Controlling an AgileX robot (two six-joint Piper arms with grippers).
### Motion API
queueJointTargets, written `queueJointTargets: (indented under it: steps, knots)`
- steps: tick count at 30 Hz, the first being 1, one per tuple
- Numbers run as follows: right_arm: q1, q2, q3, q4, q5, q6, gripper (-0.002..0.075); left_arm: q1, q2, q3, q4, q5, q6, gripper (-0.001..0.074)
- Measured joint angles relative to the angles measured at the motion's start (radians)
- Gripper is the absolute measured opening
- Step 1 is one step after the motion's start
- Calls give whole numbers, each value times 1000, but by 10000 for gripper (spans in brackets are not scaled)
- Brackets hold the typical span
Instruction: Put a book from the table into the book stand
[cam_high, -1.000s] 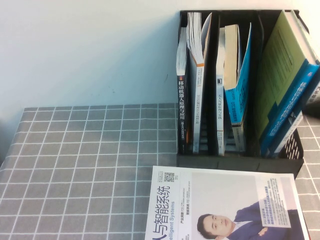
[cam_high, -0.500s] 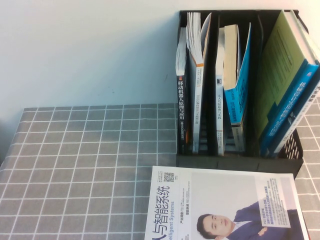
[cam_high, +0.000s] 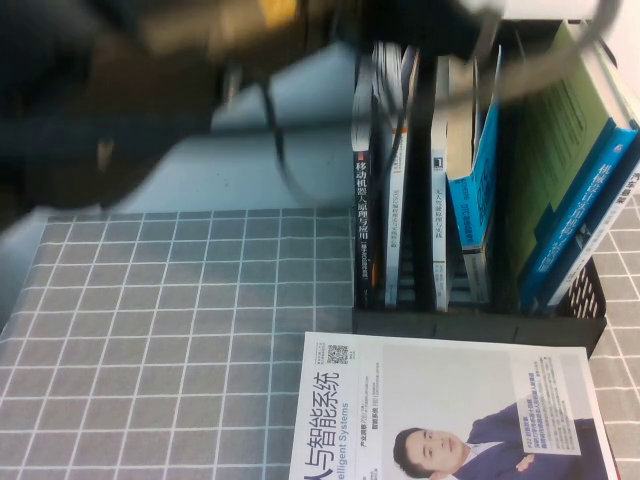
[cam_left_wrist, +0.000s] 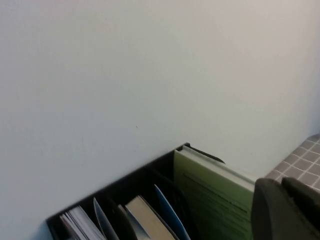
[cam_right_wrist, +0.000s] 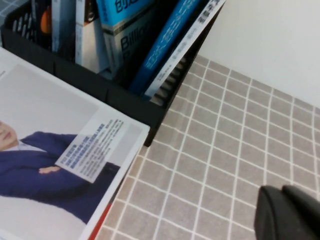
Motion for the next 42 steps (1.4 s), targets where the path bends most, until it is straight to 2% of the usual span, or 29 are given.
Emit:
queueJointTargets:
  steps: [7, 12, 20, 37, 42]
  knots:
    - [0, -105, 282, 139, -185, 2, -2, -4, -106, 347, -17, -243, -49, -1]
    - [0, -114, 379, 159, -229, -41, -2, -8, -164, 481, -11, -375, -56, -1]
    - [0, -114, 381, 234, -236, -57, -2, -8, -180, 509, -5, -410, -58, -1]
    - [0, -114, 381, 245, -238, -57, -3, -8, -180, 509, -15, -415, -66, -3]
    - [0, -114, 383, 249, -238, -59, -3, 88, -279, 562, -38, -298, -22, -3]
